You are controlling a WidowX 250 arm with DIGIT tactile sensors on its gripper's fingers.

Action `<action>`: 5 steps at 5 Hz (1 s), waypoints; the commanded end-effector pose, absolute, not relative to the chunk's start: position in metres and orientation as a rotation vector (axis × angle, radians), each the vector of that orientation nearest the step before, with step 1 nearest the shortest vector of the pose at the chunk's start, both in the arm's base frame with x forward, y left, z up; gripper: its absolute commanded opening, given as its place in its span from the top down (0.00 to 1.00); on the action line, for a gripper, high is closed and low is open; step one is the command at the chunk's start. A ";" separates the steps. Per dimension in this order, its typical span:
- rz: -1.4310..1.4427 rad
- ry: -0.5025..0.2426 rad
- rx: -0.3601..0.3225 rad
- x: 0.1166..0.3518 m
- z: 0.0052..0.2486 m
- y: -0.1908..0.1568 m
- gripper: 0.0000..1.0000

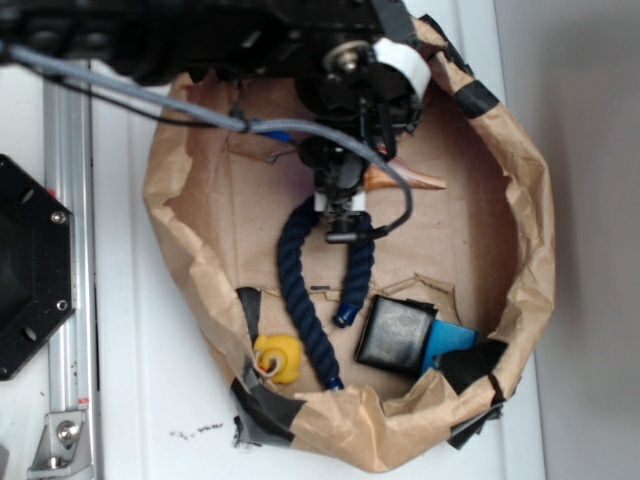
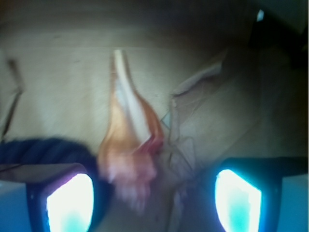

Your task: Grab the shell.

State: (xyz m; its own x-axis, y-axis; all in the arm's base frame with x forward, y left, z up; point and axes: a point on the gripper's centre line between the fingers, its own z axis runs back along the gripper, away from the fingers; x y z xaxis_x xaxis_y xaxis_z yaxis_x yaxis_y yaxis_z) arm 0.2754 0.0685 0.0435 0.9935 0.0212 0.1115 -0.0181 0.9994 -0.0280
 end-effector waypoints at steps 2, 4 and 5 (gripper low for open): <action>0.060 -0.050 0.035 0.298 0.007 0.058 0.00; -0.009 -0.029 0.080 0.290 -0.005 0.046 0.00; 0.011 -0.053 0.076 0.286 -0.002 0.043 1.00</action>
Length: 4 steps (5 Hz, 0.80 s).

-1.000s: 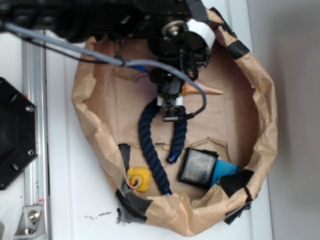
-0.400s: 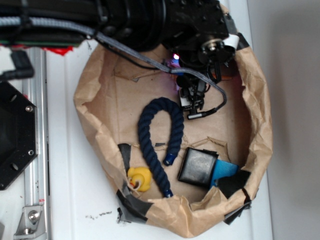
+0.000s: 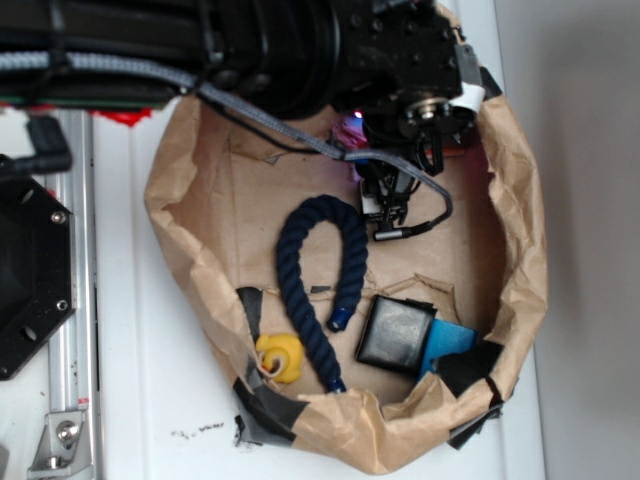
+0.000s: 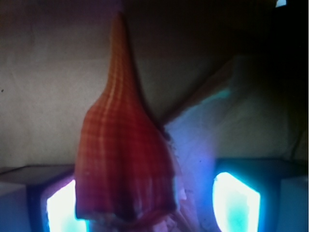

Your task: Grab the shell.

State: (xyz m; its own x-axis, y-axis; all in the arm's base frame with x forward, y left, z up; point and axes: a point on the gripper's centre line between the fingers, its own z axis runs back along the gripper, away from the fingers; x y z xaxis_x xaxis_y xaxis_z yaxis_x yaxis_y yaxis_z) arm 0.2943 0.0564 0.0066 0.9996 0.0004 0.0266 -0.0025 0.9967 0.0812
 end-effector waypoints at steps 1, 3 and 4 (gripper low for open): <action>0.056 -0.040 0.097 0.285 0.008 0.040 1.00; 0.082 -0.117 0.107 0.288 0.098 0.021 1.00; 0.085 -0.171 0.093 0.285 0.149 0.000 1.00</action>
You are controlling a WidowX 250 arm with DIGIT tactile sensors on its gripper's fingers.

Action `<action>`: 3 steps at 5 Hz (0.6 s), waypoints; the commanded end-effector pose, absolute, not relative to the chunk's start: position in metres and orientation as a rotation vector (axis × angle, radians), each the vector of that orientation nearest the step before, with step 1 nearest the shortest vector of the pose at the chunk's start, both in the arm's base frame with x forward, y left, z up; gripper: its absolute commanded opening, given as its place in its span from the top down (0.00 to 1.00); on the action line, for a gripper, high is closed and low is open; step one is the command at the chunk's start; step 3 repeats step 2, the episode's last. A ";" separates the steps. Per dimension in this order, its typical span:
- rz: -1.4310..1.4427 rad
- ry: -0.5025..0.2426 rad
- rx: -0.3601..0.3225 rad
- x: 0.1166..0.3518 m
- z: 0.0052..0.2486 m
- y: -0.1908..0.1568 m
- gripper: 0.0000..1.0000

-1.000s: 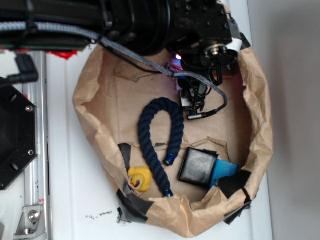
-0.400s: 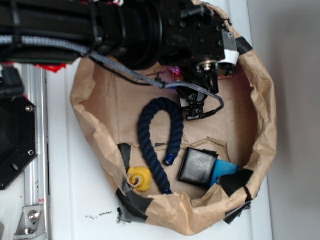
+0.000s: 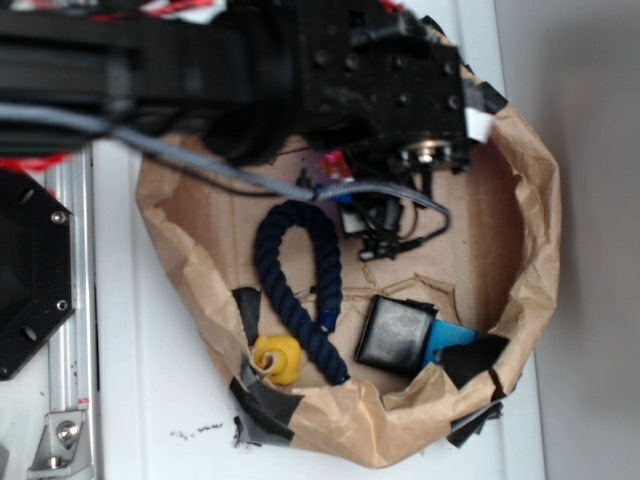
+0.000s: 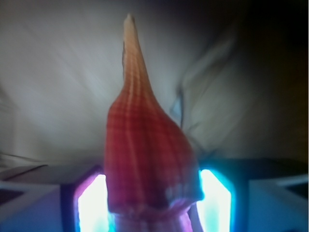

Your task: Grab the shell.

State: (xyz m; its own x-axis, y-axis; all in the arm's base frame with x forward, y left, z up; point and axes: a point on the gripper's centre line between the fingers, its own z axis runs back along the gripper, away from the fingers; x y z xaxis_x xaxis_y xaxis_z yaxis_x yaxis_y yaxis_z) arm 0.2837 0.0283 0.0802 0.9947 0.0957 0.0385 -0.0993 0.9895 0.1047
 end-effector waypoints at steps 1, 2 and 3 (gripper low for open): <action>0.091 -0.201 0.078 0.281 0.191 -0.004 1.00; 0.119 -0.170 0.036 0.281 0.188 0.002 1.00; 0.119 -0.170 0.036 0.281 0.188 0.002 1.00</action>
